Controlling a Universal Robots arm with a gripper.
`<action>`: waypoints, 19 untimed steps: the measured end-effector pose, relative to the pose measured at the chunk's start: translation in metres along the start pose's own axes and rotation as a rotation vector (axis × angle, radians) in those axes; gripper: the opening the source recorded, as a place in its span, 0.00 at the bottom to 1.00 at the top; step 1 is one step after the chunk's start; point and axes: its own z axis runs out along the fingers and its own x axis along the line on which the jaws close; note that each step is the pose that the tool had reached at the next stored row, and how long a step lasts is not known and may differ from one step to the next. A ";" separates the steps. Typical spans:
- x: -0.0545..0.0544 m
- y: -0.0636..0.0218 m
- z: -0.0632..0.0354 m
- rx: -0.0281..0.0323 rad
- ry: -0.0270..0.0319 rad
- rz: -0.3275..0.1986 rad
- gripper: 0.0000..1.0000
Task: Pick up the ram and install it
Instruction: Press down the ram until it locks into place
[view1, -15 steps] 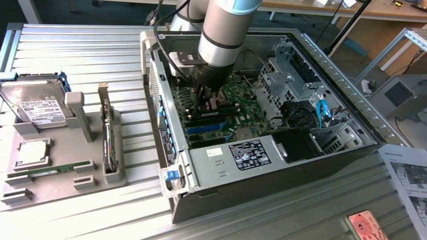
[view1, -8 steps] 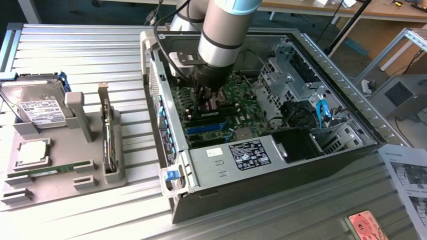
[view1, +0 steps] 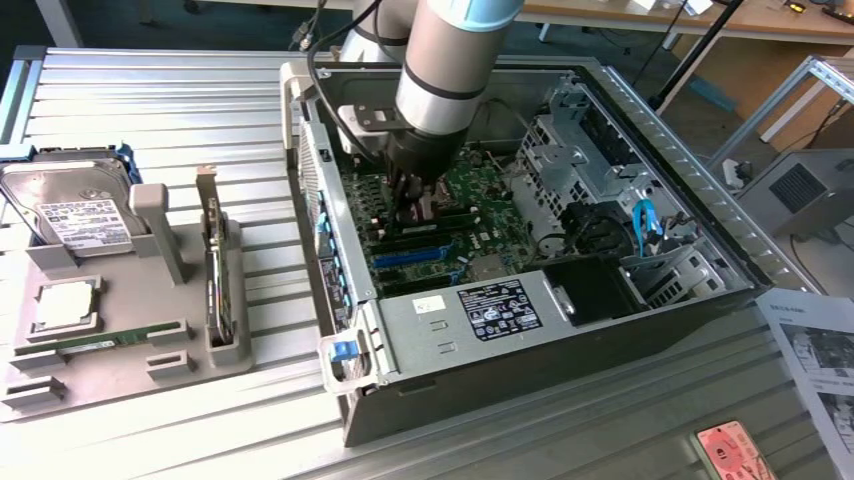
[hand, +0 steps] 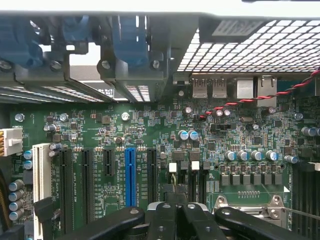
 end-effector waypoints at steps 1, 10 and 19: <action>0.000 0.0000 0.0003 -0.0001 0.0004 0.000 0.11; 0.000 0.0000 -0.0012 0.0004 -0.0005 0.000 0.11; 0.000 0.0003 -0.0122 -0.0002 0.0004 0.000 0.11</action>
